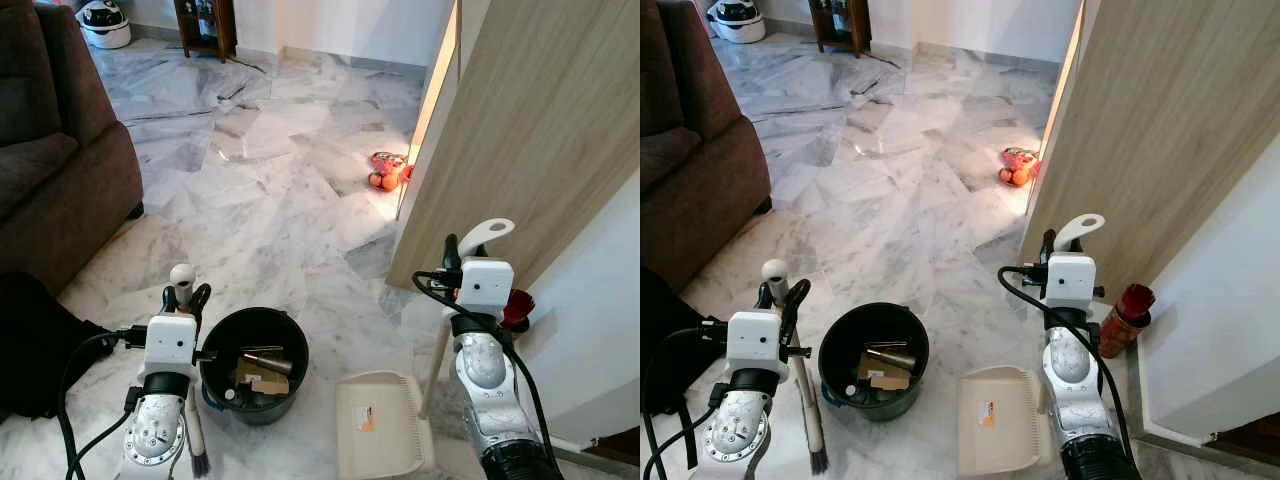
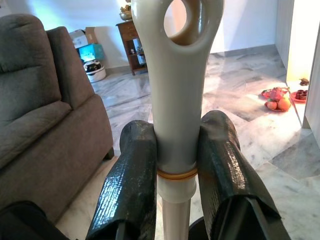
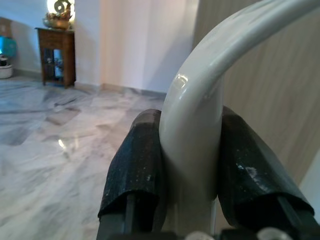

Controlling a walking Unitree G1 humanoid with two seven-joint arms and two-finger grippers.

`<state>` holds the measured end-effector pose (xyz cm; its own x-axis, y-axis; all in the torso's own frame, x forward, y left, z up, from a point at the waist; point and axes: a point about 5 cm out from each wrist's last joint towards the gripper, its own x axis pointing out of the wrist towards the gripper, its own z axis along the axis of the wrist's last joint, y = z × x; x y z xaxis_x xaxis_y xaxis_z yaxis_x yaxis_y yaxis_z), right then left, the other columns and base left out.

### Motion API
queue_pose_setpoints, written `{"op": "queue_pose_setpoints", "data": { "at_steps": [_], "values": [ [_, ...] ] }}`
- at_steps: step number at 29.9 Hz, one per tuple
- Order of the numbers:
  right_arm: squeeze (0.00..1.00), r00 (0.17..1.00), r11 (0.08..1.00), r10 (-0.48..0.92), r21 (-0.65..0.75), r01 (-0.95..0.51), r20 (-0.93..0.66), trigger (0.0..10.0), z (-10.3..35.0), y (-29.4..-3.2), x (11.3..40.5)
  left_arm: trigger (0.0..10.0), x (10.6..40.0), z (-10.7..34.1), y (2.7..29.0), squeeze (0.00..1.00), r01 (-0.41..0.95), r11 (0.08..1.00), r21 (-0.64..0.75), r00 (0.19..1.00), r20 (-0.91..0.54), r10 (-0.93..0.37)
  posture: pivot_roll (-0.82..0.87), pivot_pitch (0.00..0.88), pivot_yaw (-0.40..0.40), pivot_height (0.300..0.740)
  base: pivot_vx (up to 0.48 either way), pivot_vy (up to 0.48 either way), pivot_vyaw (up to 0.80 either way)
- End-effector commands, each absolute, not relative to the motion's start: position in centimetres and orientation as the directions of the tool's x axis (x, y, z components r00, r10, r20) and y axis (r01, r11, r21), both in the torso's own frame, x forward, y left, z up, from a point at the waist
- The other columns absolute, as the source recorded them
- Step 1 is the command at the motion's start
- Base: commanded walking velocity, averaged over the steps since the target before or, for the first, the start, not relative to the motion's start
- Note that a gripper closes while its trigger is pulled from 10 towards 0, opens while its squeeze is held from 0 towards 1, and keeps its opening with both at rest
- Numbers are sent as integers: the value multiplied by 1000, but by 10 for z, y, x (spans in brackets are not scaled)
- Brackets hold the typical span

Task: Sweep floor

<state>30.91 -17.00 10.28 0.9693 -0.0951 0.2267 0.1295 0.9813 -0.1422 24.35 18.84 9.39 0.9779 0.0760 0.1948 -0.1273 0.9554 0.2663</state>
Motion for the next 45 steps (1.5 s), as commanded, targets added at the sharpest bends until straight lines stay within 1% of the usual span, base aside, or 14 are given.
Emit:
{"op": "queue_pose_setpoints", "data": {
  "at_steps": [1,4,8,16,25,45],
  "values": [
    [0,973,988,-73,-119,101,221,10000,99,-168,306,10000,242,98,188,0,-124,959,255,972,225,66,139,36,-57,740,0,0,0],
    [0,978,992,-31,-114,56,204,10000,94,-163,304,10000,242,98,188,0,-127,960,251,972,226,69,136,32,-56,740,0,0,0],
    [0,978,993,-44,-98,65,205,10000,94,-165,304,10000,244,99,186,0,-125,961,248,970,232,66,136,33,-55,740,0,0,0],
    [0,977,996,-49,-69,65,207,10000,97,-168,308,10000,247,101,185,0,-134,962,240,967,243,74,127,65,-62,740,0,0,0],
    [0,978,998,-37,-51,49,207,10000,98,-163,311,10000,249,103,186,0,-140,961,238,965,250,79,124,82,-61,740,0,0,0],
    [0,978,998,-38,-36,46,204,10000,96,-161,311,10000,250,104,185,0,-137,961,239,964,254,74,118,92,-58,740,0,0,0]
  ]
}}
